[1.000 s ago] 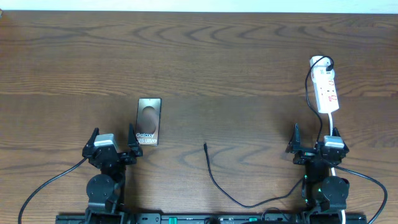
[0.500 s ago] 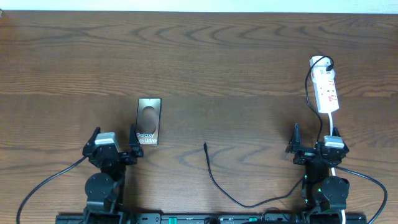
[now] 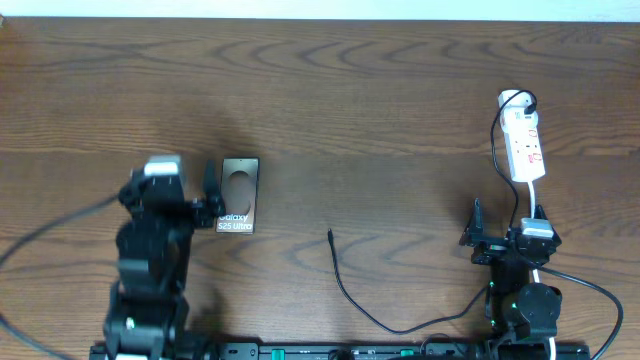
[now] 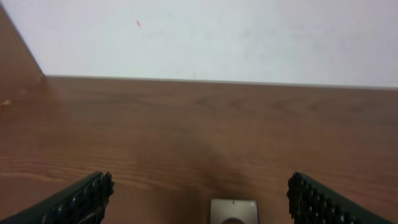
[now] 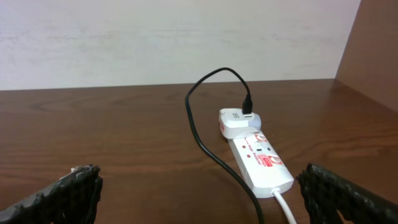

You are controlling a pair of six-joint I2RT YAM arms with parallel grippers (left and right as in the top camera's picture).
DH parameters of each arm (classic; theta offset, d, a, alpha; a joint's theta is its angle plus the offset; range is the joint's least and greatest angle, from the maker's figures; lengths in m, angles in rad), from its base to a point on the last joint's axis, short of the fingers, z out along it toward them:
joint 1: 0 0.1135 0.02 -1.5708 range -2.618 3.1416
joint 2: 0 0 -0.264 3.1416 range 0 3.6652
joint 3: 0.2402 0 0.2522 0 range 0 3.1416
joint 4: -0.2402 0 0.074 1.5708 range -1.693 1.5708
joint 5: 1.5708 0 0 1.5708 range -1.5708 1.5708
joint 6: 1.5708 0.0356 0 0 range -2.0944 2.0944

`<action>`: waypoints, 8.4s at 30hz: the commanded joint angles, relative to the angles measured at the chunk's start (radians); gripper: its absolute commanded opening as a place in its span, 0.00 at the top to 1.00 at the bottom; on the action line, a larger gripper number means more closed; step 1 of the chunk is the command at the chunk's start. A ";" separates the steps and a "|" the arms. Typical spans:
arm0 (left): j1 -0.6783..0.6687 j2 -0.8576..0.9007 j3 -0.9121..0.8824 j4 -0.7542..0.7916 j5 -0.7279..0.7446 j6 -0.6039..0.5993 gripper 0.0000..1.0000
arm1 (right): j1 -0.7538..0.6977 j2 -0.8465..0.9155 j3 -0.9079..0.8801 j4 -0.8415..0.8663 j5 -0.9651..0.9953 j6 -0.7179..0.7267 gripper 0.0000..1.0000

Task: Plug charger to phone and switch on socket
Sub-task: 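Move the left gripper forward over the silver phone, then lower the open left gripper down around the phone's sides, then close the left gripper on the phone's long edges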

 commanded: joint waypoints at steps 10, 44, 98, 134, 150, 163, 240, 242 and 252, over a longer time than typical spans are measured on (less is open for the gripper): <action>-0.001 0.529 0.547 -0.422 0.065 0.010 0.08 | 0.010 -0.004 -0.001 -0.004 0.008 0.006 0.01; -0.002 0.822 0.655 -0.731 0.121 0.006 0.00 | 0.010 -0.005 -0.001 -0.004 0.007 0.006 0.01; -0.019 1.126 0.642 -0.699 0.132 -0.032 0.01 | 0.010 -0.004 -0.001 -0.004 0.007 0.006 0.01; -0.038 1.184 0.581 -0.642 0.136 -0.036 0.01 | 0.010 -0.005 -0.001 -0.004 0.007 0.006 0.01; -0.038 1.206 0.581 -0.650 0.137 -0.040 0.01 | 0.010 -0.005 -0.001 -0.004 0.008 0.006 0.01; -0.038 1.211 0.581 -0.650 0.136 -0.040 0.01 | 0.010 -0.005 -0.001 -0.004 0.007 0.006 0.01; -0.076 1.249 0.577 -0.616 0.083 -0.040 0.01 | 0.010 -0.005 -0.001 -0.004 0.008 0.006 0.01; -0.076 1.249 0.567 -0.607 0.084 -0.040 0.01 | 0.010 -0.005 -0.001 -0.004 0.007 0.006 0.01; -0.076 1.249 0.547 -0.591 0.091 -0.040 0.01 | 0.010 -0.005 -0.001 -0.004 0.007 0.006 0.01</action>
